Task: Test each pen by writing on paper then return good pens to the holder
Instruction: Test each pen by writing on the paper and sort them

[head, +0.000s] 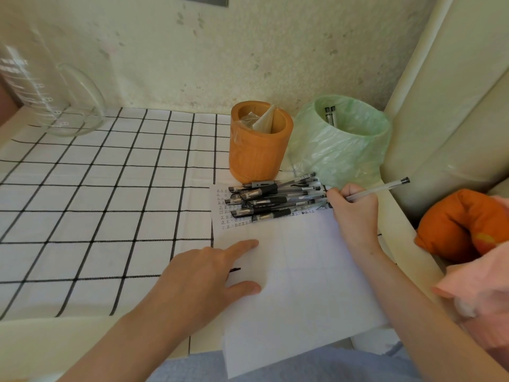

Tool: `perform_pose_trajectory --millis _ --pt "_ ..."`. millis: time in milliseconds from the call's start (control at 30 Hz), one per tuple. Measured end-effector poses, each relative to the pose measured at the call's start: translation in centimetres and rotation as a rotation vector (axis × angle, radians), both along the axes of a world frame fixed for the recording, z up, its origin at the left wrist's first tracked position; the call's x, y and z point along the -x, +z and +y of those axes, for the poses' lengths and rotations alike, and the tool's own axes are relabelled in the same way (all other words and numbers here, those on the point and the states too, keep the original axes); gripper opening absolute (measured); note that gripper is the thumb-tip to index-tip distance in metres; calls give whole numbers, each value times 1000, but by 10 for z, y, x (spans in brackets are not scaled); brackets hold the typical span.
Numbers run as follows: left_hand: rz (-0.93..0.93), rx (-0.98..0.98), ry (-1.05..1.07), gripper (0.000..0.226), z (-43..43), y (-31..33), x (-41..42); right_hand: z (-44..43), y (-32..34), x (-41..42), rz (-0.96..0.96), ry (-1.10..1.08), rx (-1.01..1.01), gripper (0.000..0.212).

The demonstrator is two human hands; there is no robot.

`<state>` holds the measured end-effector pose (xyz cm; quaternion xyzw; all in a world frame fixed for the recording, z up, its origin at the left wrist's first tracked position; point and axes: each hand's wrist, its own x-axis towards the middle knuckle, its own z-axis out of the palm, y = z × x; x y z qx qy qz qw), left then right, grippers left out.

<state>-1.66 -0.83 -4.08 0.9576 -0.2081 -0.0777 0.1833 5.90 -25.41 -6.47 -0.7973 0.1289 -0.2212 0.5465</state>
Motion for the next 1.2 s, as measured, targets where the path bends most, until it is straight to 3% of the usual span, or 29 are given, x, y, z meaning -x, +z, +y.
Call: perform_pose_trajectory --millis 233,367,467,633,733,867,1200 --pt "-25 22 1 62 0 3 1 0 1 -1 11 4 7 42" --pt "-90 239 61 39 2 0 3 0 0 -1 -7 2 14 42" --pt "-97 347 74 39 1 1 0 -1 0 -2 6 0 9 39" --pt "17 499 81 42 -5 9 -2 2 18 8 -59 -4 -254 44" --pt "54 619 124 41 -5 16 -3 19 47 21 -58 197 -352 30" --pt "107 763 234 42 -4 23 -6 37 70 46 79 501 -562 33" --pt "128 781 234 47 -10 27 -1 61 70 68 124 597 -389 9"
